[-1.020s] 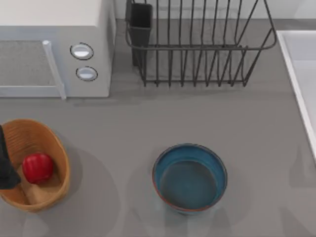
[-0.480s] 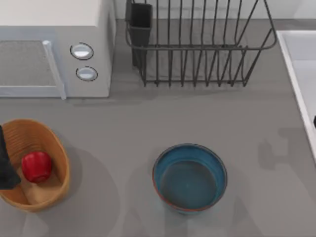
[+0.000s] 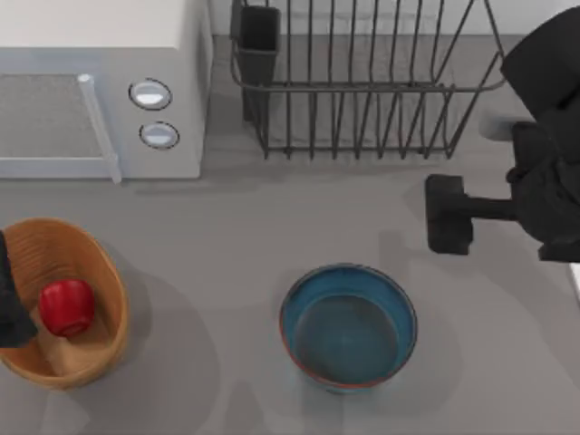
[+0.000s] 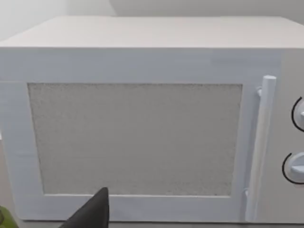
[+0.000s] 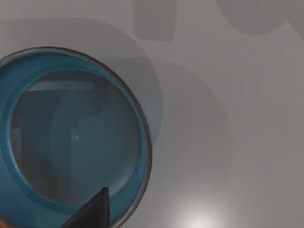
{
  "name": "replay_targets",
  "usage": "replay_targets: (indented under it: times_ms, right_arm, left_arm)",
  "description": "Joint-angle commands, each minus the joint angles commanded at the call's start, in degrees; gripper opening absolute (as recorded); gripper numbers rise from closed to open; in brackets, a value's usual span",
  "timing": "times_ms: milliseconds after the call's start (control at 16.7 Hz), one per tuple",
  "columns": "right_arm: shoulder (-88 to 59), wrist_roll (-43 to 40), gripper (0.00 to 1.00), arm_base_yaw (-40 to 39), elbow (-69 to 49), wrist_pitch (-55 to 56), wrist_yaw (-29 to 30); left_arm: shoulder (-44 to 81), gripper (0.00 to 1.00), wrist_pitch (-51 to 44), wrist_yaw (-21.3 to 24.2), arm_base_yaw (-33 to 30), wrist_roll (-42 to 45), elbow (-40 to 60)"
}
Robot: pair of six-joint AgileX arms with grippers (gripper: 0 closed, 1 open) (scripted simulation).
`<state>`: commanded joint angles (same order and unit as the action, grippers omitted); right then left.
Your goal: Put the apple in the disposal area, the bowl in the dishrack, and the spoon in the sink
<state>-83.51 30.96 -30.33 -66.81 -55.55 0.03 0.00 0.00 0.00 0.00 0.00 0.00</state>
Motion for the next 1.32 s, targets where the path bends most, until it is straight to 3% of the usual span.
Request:
replay_targets:
  times_ms: [360,780,1020,1320]
  right_arm:
    - [-18.81,7.18,1.0,-7.04,-15.49,-12.89,0.01]
    - [-20.46,7.93,1.0,-7.56,-17.05,-14.2,-0.01]
    - [-21.73,7.84,1.0,-7.69,-13.75,-9.96,0.01]
    - [-25.58,8.12,1.0,-7.88,-4.92,3.57,0.03]
  left_arm:
    - [0.0,1.0,0.0,0.0,0.0,0.0,0.0]
    - [0.0,1.0,0.0,0.0,0.0,0.0,0.0]
    - [0.0,1.0,0.0,0.0,0.0,0.0,0.0]
    - [0.0,1.0,0.0,0.0,0.0,0.0,0.0]
